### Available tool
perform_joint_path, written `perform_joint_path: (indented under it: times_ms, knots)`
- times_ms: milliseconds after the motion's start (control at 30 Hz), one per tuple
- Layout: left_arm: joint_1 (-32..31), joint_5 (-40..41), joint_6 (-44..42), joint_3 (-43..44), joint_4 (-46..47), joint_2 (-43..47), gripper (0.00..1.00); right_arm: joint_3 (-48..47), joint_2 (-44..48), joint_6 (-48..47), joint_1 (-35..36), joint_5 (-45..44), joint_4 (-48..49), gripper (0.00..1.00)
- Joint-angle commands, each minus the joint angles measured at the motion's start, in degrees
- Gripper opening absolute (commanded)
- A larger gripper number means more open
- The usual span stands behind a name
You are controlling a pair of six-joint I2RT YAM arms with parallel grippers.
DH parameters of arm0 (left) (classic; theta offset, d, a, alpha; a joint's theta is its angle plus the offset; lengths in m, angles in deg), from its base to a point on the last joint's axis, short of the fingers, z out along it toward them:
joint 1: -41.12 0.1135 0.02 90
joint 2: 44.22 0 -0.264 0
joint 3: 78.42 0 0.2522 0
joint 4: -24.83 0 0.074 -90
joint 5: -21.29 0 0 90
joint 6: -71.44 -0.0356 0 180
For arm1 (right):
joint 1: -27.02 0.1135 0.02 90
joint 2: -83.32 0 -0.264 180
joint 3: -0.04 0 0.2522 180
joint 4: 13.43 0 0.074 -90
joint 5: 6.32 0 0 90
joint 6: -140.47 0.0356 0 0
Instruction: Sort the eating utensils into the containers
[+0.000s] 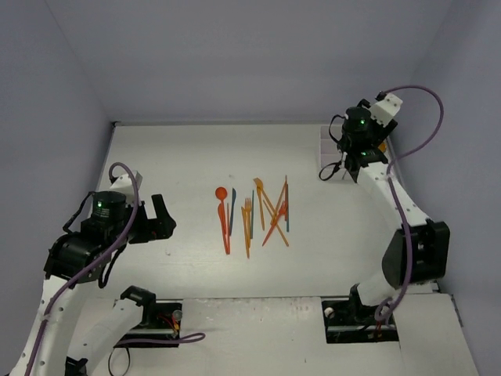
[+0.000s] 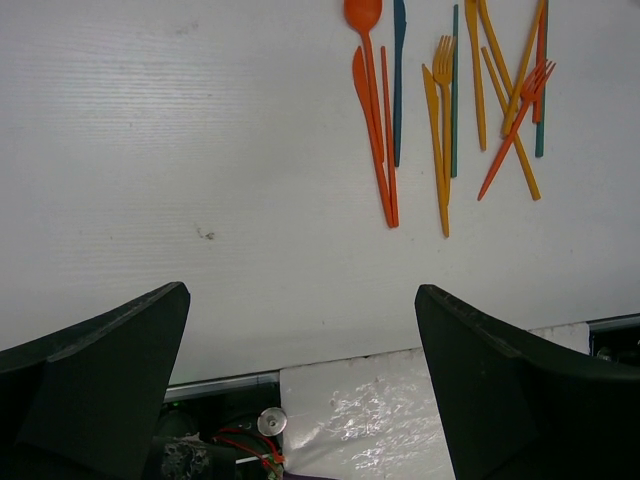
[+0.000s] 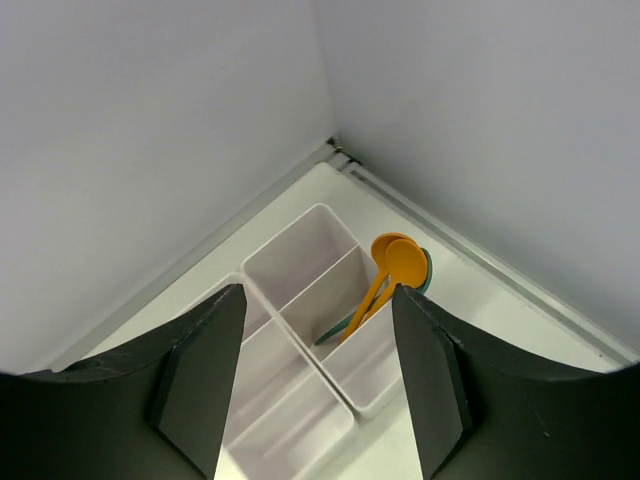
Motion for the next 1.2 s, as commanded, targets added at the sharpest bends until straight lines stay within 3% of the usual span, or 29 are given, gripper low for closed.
perform_joint_path:
  times_ms: [0, 200, 367, 500, 833, 1167]
  knots:
    - [-0.5, 0.6, 0.8, 5.3, 4.3, -7.2, 0.97, 2.3, 11.2, 1.2, 0.3, 14.6, -12.8, 0.6]
    - [-2.7, 2.8, 3.8, 9.0, 8.0, -16.0, 0.97, 9.5, 22.1, 3.5, 0.4, 27.3, -19.4, 0.63]
    - [-12.3, 10.1, 6.5, 13.3, 11.1, -29.8, 0.97, 15.9, 29.5, 3.1, 0.4, 35.5, -23.1, 0.63]
    - [-15.2, 13.0, 6.1, 18.7, 12.4, -39.4, 0.95, 18.7, 34.2, 2.9, 0.5, 38.2, -26.1, 0.64]
    - [-15.9, 16.2, 8.3, 25.8, 16.8, -58.5, 0.56, 23.8, 42.7, 3.1, 0.5, 41.6, -30.0, 0.64]
    - [-15.6, 17.8, 12.8, 26.0, 20.7, -67.7, 0.38, 24.0, 46.9, 2.3, 0.6, 41.3, -35.4, 0.64]
